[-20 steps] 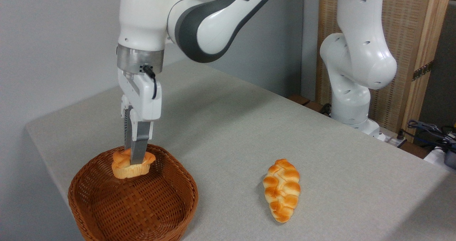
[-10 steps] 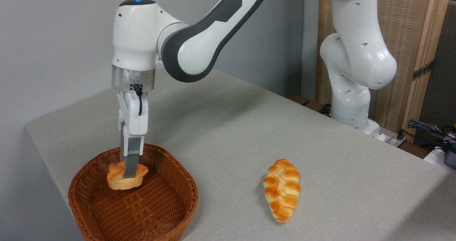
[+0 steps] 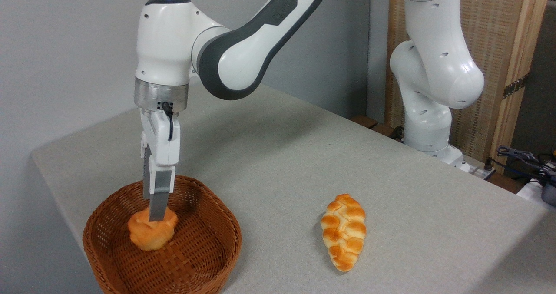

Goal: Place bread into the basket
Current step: 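Lower the bun into the basket and open the gripper, then raise the open gripper up out of the basket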

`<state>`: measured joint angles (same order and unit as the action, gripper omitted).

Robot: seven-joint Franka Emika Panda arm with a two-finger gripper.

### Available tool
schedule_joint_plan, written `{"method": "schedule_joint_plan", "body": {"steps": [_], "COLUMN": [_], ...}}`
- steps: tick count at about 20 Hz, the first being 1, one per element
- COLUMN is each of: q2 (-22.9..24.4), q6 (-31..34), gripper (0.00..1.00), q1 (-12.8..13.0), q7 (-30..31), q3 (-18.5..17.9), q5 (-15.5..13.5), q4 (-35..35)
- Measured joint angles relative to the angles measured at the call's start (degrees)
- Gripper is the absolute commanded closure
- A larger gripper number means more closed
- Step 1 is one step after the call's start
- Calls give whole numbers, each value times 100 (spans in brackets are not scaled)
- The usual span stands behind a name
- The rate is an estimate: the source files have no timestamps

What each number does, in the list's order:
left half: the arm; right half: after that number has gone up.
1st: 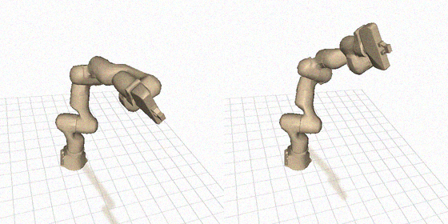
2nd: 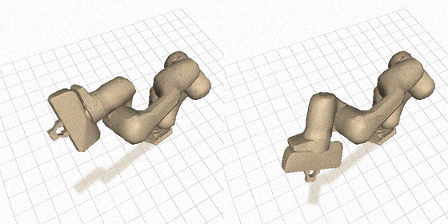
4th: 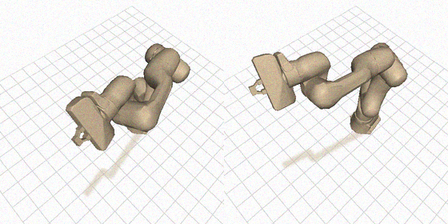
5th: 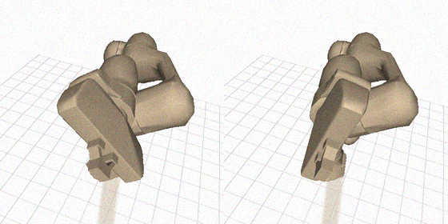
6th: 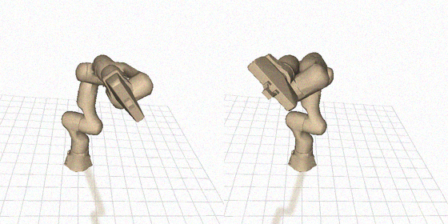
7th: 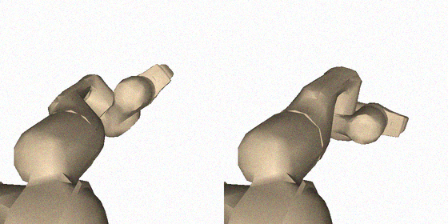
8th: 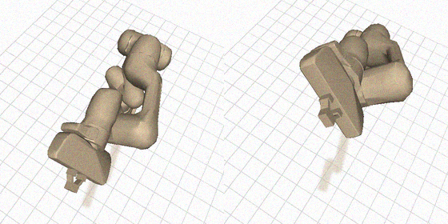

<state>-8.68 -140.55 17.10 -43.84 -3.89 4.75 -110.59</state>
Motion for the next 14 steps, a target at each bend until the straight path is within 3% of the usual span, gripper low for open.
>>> {"method": "schedule_joint_plan", "body": {"steps": [5,11,14], "q2": [0,59,192], "q6": [0,-10,188], "gripper": [0,0,0], "q1": [-4,-13,-14], "q7": [72,1015,1164], "q3": [-16,-22,-23], "q5": [0,0,0], "q4": [15,237,299]}}
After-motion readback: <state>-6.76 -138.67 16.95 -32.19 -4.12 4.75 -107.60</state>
